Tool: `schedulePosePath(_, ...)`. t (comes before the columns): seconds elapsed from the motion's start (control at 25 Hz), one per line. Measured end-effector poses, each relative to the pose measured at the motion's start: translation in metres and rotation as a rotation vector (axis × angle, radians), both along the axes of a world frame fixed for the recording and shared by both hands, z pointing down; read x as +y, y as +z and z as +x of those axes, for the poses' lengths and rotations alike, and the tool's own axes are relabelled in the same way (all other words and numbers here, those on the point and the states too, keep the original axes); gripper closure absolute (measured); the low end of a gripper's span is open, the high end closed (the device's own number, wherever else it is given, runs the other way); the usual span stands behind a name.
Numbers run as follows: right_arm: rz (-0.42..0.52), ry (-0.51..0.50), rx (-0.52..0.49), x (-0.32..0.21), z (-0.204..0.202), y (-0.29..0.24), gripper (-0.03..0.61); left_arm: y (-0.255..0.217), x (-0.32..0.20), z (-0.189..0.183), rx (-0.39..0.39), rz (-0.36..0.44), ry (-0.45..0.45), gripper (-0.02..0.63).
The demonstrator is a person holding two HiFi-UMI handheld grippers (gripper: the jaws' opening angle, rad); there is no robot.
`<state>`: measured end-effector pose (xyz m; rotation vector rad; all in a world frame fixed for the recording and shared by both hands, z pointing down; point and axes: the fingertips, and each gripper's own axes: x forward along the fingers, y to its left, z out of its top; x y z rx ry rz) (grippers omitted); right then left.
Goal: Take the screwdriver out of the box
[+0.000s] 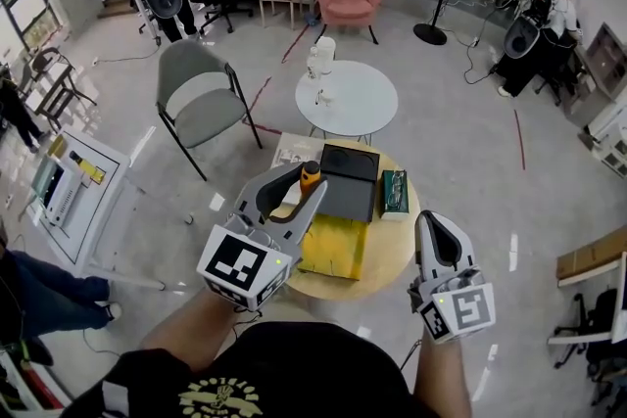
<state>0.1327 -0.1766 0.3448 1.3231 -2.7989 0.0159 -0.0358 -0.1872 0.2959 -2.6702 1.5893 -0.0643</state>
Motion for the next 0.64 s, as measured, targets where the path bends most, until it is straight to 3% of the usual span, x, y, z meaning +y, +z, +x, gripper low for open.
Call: schedulePosePath(0.64,-0.010,-0.017,-0.025,0.002,-0.018,0.005,0.565,0.002,0.013,-0.015,-0.057,-0.017,0.034,0.486)
